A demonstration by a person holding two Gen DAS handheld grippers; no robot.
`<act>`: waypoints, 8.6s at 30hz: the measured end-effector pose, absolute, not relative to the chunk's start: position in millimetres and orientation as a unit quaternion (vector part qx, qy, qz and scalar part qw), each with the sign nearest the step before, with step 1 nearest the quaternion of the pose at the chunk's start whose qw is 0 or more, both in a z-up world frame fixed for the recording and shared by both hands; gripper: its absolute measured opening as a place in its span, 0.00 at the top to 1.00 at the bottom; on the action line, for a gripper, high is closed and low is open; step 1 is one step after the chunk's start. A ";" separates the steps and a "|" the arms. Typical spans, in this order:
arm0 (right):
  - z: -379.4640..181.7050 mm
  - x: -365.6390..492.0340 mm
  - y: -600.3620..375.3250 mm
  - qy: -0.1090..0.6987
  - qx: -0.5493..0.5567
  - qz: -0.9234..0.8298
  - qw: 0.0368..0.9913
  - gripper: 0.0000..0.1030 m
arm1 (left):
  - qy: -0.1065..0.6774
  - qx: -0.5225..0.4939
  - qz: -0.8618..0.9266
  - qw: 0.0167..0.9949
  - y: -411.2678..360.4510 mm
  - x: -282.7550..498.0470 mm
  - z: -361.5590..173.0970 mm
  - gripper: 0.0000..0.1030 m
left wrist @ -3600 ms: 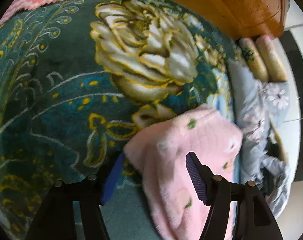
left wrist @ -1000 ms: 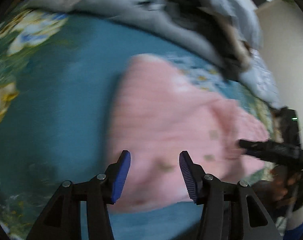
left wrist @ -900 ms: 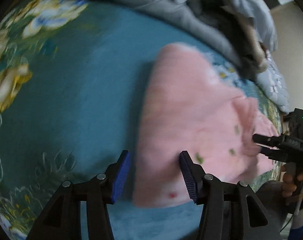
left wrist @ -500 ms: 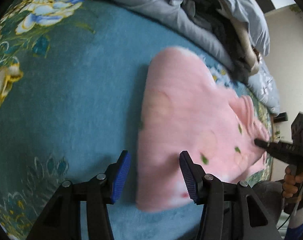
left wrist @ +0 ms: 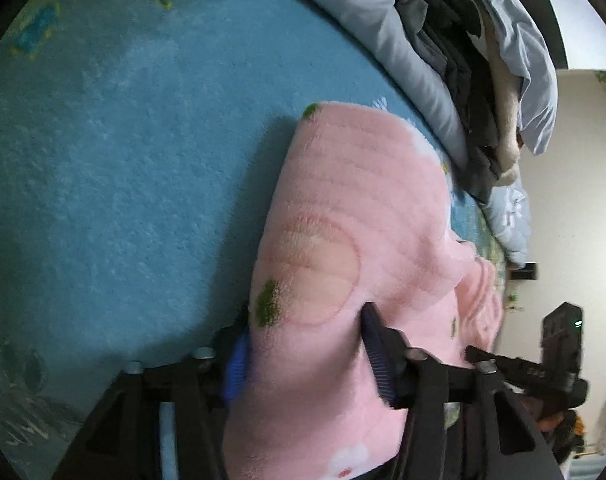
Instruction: Fold clothes
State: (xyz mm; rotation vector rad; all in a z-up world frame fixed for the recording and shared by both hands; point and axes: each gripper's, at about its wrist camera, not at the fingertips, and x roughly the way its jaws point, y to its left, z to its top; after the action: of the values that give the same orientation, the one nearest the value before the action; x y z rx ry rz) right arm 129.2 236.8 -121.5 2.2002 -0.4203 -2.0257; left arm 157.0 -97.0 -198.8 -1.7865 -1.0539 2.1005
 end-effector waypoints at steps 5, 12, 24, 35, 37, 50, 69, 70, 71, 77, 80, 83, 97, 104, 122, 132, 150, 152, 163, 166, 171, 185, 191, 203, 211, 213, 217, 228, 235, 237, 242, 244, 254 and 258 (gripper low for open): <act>-113.9 132.0 235.9 -0.136 0.718 -0.679 0.069 0.90 | -0.327 -0.578 0.744 0.074 -98.5 156.4 -165.9 0.81; -92.7 134.8 217.5 -0.175 0.685 -0.699 0.109 0.90 | -0.312 -0.525 0.790 0.055 -115.0 155.2 -110.0 0.84; -125.4 128.9 183.5 -0.176 0.714 -0.673 0.079 0.91 | -0.330 -0.571 0.751 -0.029 -200.0 149.2 -152.3 0.79; -65.2 156.6 281.8 -0.299 0.597 -0.736 0.111 0.83 | -0.362 -0.549 0.741 -0.133 -228.6 192.3 -140.6 0.50; -55.0 172.1 339.7 -0.347 0.547 -0.758 0.076 0.74 | -0.338 -0.547 0.754 -0.137 -211.7 191.8 -131.5 0.50; -160.8 266.9 494.1 -0.530 0.465 -0.708 -0.041 0.41 | -0.034 -0.627 0.765 0.140 74.9 156.9 -149.7 0.50; -66.9 195.4 451.0 -0.358 0.491 -0.793 -0.053 0.81 | -0.188 -0.580 0.786 0.105 -41.0 162.8 -116.7 0.49; -44.1 188.9 438.4 -0.328 0.487 -0.808 -0.046 0.81 | -0.199 -0.571 0.791 0.094 -55.4 162.2 -113.7 0.49; -16.3 181.4 418.8 -0.292 0.479 -0.827 -0.034 0.81 | -0.211 -0.562 0.795 0.085 -69.3 161.5 -111.6 0.49; 99.1 148.2 258.1 -0.130 0.421 -0.895 0.074 0.81 | -0.297 -0.515 0.803 0.031 -163.8 172.5 -108.6 0.49; 111.2 137.2 170.4 -0.080 0.413 -0.897 0.135 0.81 | -0.334 -0.496 0.801 0.006 -205.0 186.3 -113.5 0.49; 83.0 129.0 77.6 -0.032 0.439 -0.877 0.191 0.81 | -0.369 -0.489 0.790 -0.010 -237.0 203.4 -126.5 0.49; -64.2 163.0 -45.9 0.036 0.585 -0.743 0.323 0.50 | -0.492 -0.480 0.719 0.105 -241.8 229.7 -166.1 0.38; -45.8 157.9 66.9 -0.092 0.575 -0.780 0.230 0.46 | -0.438 -0.494 0.736 0.147 -197.3 207.5 -157.0 0.28; -55.3 159.4 120.6 -0.183 0.585 -0.769 0.181 0.46 | -0.348 -0.519 0.779 0.063 -196.1 207.1 -154.8 0.78; -103.6 141.0 173.3 -0.229 0.631 -0.734 0.101 0.42 | -0.391 -0.512 0.762 0.062 -228.1 221.6 -146.0 0.34; -178.2 112.3 182.6 -0.342 0.654 -0.665 0.117 0.29 | -0.424 -0.546 0.716 0.101 -220.3 166.1 -204.8 0.19; -177.1 111.5 178.2 -0.337 0.652 -0.669 0.119 0.29 | -0.412 -0.551 0.718 0.102 -213.5 166.4 -205.8 0.19; -154.6 117.7 167.5 -0.303 0.646 -0.694 0.094 0.77 | -0.319 -0.556 0.764 0.075 -187.2 167.7 -170.3 0.56; -135.6 119.7 171.6 -0.306 0.634 -0.702 0.108 0.79 | -0.283 -0.550 0.781 0.080 -176.6 165.3 -144.9 0.59; -97.4 118.4 198.6 -0.312 0.603 -0.726 0.112 0.80 | -0.255 -0.526 0.802 0.121 -151.7 148.3 -96.5 0.59; -8.6 171.3 414.6 -0.361 0.470 -0.805 0.014 0.80 | -0.139 -0.521 0.774 0.330 81.1 47.9 -18.7 0.59; -6.1 188.3 532.6 -0.374 0.446 -0.810 -0.063 0.80 | -0.064 -0.534 0.737 0.410 250.1 2.9 -9.2 0.59; -25.4 237.2 777.8 -0.418 0.369 -0.804 -0.206 0.80 | 0.051 -0.519 0.650 0.552 575.0 -33.8 -12.2 0.59; -51.8 270.6 849.2 -0.433 0.303 -0.803 -0.275 0.79 | 0.097 -0.514 0.619 0.587 707.2 -39.1 -46.8 0.58; -76.4 270.2 855.0 -0.440 0.322 -0.789 -0.281 0.79 | 0.114 -0.518 0.623 0.575 728.5 -38.4 -67.3 0.57; -112.5 272.5 855.9 -0.449 0.353 -0.768 -0.288 0.79 | 0.147 -0.544 0.626 0.539 732.1 -36.2 -110.8 0.50; -83.4 284.5 813.9 -0.355 0.344 -0.803 -0.332 0.42 | 0.147 -0.454 0.723 0.499 654.9 -22.2 -65.6 0.31; -90.5 291.1 740.8 -0.339 0.319 -0.812 -0.352 0.18 | 0.134 -0.415 0.772 0.463 589.5 38.7 -66.9 0.15; -98.8 291.4 722.0 -0.330 0.325 -0.808 -0.363 0.13 | 0.150 -0.403 0.790 0.436 580.5 56.8 -78.8 0.07; -112.6 292.2 688.5 -0.301 0.328 -0.801 -0.401 0.00 | 0.141 -0.407 0.797 0.423 559.6 80.7 -103.8 0.02; -115.7 289.4 681.6 -0.293 0.329 -0.798 -0.411 0.00 | 0.167 -0.395 0.797 0.425 563.0 86.5 -104.1 0.01; -112.3 283.5 675.8 -0.263 0.306 -0.795 -0.452 0.00 | 0.210 -0.355 0.811 0.416 585.0 124.6 -90.3 0.00; -112.0 287.4 679.5 -0.260 0.304 -0.793 -0.459 0.00 | 0.221 -0.347 0.805 0.428 590.1 126.0 -90.0 0.00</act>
State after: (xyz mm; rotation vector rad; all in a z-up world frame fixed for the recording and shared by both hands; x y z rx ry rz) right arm 287.4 679.5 -112.0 1.4034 -1.1994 -3.6561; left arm 126.0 590.1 -90.0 -0.8666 0.5512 2.0099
